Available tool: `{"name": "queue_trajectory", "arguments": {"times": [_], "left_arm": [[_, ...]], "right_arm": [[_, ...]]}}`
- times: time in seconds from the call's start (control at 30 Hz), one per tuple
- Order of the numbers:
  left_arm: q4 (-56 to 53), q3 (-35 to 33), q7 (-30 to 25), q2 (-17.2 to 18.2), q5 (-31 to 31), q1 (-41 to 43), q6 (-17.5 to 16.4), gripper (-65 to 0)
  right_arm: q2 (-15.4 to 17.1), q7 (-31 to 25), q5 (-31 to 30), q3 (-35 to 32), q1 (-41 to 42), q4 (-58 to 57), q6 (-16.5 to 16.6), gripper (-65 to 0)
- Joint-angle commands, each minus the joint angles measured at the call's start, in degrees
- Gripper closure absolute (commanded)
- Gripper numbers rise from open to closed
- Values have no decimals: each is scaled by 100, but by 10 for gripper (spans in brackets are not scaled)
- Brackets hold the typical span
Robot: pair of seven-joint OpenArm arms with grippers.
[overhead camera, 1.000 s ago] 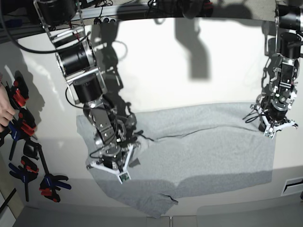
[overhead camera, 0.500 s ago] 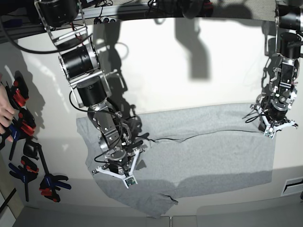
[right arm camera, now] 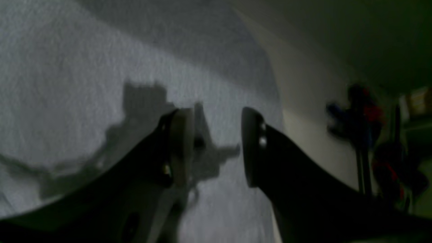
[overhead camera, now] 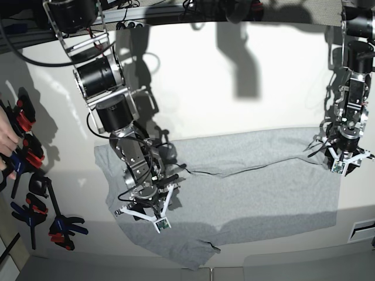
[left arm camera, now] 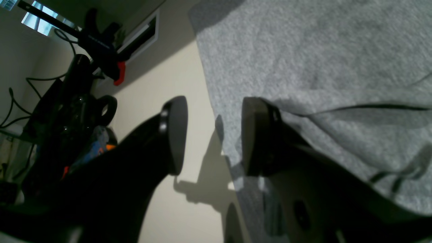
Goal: Fold the T-shirt properly
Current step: 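Release the shirt and lift both grippers back toward the collar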
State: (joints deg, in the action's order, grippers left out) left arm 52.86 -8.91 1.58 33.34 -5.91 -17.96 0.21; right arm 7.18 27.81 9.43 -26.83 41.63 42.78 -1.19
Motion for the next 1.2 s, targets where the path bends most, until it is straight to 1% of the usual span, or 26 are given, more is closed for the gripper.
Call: {"name": "queue_trajectory", "arguments": {"times": [0.0,0.03,0.1,0.17,0.2,0.27,0.33,0.37,0.4,0.47,0.5,0.53,0.63,0.67,0.7,0.77,0.8,0.9,1.0,1.17], "left_arm": [[81,59,50,127,66,-140,116,-248],[83,59,234,125,116,-140,116,-248],[83,59,470,127,229,-138,114,-248],[83,59,483,127,304,-122,114,-248],[83,59,485,127,302,-120,114,-248],[83,59,494,129,302,-109,114,-248],[83,59,660,127,302,-109,114,-248],[85,59,745,127,302,-109,114,-248],[85,59,852,125,304,-109,114,-248],[142,59,1174,111,313,-105,111,-248],[205,59,1368,109,413,-92,111,-248],[299,59,1567,114,592,-74,114,-248],[723,61,2186,114,1154,-39,118,-248],[922,61,2382,114,1368,-9,131,-248],[1108,61,2549,111,1604,31,140,-248],[1458,63,2573,96,2072,149,251,-248],[1602,72,2544,68,2149,201,284,-248],[1696,72,2573,-83,2144,245,282,-248],[1696,72,2610,-227,2144,278,284,-248],[1696,72,2712,-415,2212,363,280,-248]], "right_arm": [[-4,-26,103,31,247,87,85,-220],[0,68,146,31,245,98,313,-220],[44,146,361,28,245,98,931,-220],[107,164,516,13,245,109,1467,-220],[142,197,474,-26,245,162,1711,-220],[260,354,289,-155,227,369,2105,-220],[385,625,127,-352,199,702,2437,-220],[470,833,17,-481,181,898,2542,-220],[577,1060,-107,-610,166,1108,2577,-220],[782,1491,-450,-815,136,1506,2551,-220],[883,1668,-708,-859,125,1674,2433,-220],[973,1790,-1001,-852,116,1812,2197,-220],[1209,1803,-1810,-715,107,1937,1421,-220],[1287,1803,-2026,-634,101,1934,1252,-220],[1362,1805,-2179,-544,70,1934,1156,-220],[1464,1805,-2208,-306,-44,1934,1147,-220],[1508,1801,-2212,-175,-133,1934,1152,-220],[1554,1690,-2223,201,-490,1934,1169,-220],[1547,1416,-2356,520,-905,1934,1209,-220],[1550,885,-2332,789,-1508,1934,1233,-220]]}}
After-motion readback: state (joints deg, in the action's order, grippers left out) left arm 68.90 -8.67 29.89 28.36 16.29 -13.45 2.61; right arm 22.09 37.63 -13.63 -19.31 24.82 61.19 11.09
